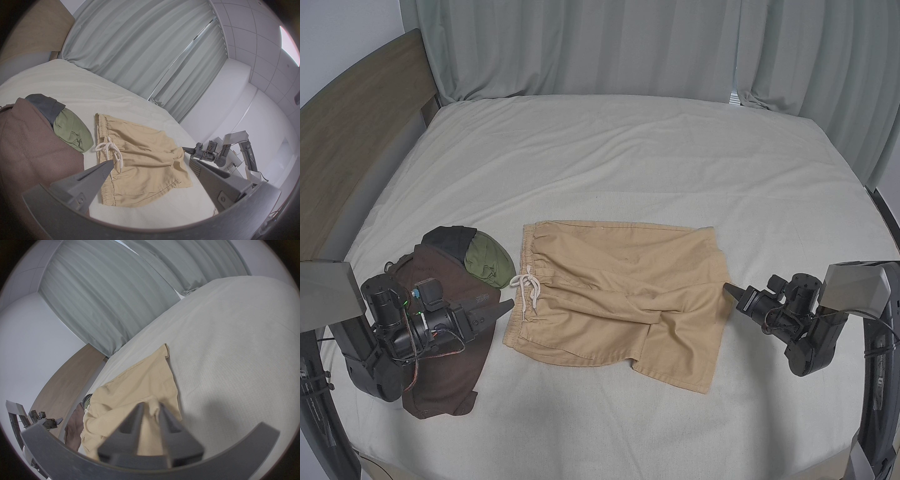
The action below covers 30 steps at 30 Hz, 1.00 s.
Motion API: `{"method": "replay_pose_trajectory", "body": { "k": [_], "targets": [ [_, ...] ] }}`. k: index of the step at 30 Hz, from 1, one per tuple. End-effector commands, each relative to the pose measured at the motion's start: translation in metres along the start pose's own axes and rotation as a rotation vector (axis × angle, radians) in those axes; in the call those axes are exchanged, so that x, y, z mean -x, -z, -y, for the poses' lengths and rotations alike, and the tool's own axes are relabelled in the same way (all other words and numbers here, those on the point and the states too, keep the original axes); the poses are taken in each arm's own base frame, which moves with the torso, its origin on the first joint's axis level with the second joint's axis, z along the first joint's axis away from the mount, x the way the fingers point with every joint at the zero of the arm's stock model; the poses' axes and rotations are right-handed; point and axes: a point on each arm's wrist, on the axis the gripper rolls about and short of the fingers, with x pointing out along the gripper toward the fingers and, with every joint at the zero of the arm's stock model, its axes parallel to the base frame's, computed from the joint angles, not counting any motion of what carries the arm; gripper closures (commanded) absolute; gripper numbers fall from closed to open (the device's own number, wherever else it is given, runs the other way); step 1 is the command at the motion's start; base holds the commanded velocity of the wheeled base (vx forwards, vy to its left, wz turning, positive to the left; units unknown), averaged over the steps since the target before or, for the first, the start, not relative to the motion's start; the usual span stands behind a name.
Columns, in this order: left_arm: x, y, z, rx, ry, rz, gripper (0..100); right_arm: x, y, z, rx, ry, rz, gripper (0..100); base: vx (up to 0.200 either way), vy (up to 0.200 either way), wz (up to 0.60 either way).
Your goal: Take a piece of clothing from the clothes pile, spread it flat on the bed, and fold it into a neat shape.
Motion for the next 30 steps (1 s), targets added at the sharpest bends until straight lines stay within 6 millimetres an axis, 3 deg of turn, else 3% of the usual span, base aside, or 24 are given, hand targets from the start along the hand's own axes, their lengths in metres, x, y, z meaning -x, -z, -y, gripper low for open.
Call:
{"method": "replay_pose_trajectory", "body": {
  "k": [1, 8, 12, 14, 19, 24, 30],
  "targets": [
    [0.000, 0.001, 0.000, 0.001, -0.001, -0.001, 0, 0.001, -0.002, -0.003, 0.004, -0.007, 0.004, 0, 0.000, 0.000, 0.00],
    [0.000, 0.002, 0.000, 0.007, -0.001, -0.006, 0, 0.031, -0.029, -0.036, 0.027, -0.044, 0.038, 0, 0.000, 0.000, 0.00],
    [-0.001, 0.006, -0.002, 0.015, -0.004, -0.017, 0, 0.052, -0.032, -0.055, 0.049, -0.081, 0.012, 0, 0.000, 0.000, 0.00],
    [-0.001, 0.009, -0.004, 0.024, -0.008, -0.025, 0, 0.071, -0.022, -0.064, 0.073, -0.107, -0.060, 0, 0.000, 0.000, 0.00],
    [-0.002, 0.015, -0.007, 0.038, -0.015, -0.040, 0, 0.090, 0.004, -0.068, 0.125, -0.114, -0.184, 0, 0.000, 0.000, 0.00],
    [-0.002, 0.026, -0.010, 0.068, -0.027, -0.073, 0, 0.100, 0.016, -0.071, 0.153, -0.139, -0.251, 0, 0.000, 0.000, 0.00],
    [-0.006, 0.044, -0.022, 0.038, -0.047, -0.115, 0, 0.099, 0.015, -0.071, 0.155, -0.143, -0.247, 0, 0.000, 0.000, 0.00]
  ]
}}
